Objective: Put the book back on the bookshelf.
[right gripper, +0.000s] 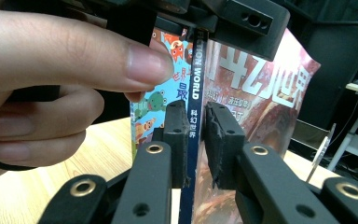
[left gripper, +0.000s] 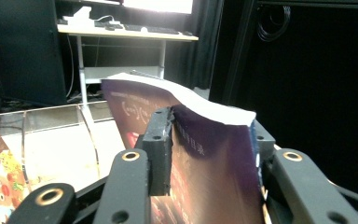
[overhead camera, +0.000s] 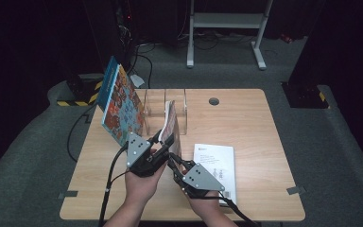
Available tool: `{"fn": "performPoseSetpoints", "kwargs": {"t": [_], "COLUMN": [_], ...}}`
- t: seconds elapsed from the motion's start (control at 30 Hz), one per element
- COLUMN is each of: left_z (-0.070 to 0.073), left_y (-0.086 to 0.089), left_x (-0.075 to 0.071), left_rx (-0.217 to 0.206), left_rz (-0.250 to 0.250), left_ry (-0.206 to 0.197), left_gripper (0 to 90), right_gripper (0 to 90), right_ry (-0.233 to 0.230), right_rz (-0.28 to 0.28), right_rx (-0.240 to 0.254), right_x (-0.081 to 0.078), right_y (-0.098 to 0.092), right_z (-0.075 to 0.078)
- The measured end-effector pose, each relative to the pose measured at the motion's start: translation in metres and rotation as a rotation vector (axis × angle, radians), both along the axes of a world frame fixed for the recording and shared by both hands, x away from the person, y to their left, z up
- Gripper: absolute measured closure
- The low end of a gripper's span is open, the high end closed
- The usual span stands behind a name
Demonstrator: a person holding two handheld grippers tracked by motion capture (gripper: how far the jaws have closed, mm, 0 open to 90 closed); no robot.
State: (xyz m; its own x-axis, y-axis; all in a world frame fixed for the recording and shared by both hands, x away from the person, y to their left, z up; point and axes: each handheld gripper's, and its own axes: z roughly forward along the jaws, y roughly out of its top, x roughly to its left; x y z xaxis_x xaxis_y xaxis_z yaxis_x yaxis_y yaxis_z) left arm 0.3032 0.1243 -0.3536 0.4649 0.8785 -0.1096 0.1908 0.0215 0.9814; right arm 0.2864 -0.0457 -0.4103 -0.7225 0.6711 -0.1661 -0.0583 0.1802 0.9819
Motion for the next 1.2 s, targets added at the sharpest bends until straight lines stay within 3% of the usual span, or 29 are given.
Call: {"fn": "performPoseSetpoints", "kwargs": {"t": [0.5,0.63,1.03,1.2], "left_z": [-0.0014,-0.0032,-0.0015,-0.0022], "left_y": [-0.0034,-0.0034,-0.0054,-0.0046], "left_x": [0.0002,0.0005,-0.0029,-0.0026], "left_rx": [0.055,0.068,0.051,0.044], "left_rz": [0.005,0.007,-0.006,-0.015], "left_ry": [-0.026,-0.016,-0.026,-0.028], "left_gripper": [67.4,73.1,79.8,83.2], "right_gripper": [75.9,72.5,69.5,65.4], "right_ry": [0.003,0.025,0.023,0.056], "right_rz": [-0.007,-0.006,0.002,0.03], "right_rx": [-0.007,-0.019,-0.014,-0.011], "right_x": [0.0011,0.0025,0.0017,0.0015], "right_y": [0.0014,0.0036,0.005,0.0051], "right_z": [-0.0032,-0.0048,-0.0061,-0.0058]}}
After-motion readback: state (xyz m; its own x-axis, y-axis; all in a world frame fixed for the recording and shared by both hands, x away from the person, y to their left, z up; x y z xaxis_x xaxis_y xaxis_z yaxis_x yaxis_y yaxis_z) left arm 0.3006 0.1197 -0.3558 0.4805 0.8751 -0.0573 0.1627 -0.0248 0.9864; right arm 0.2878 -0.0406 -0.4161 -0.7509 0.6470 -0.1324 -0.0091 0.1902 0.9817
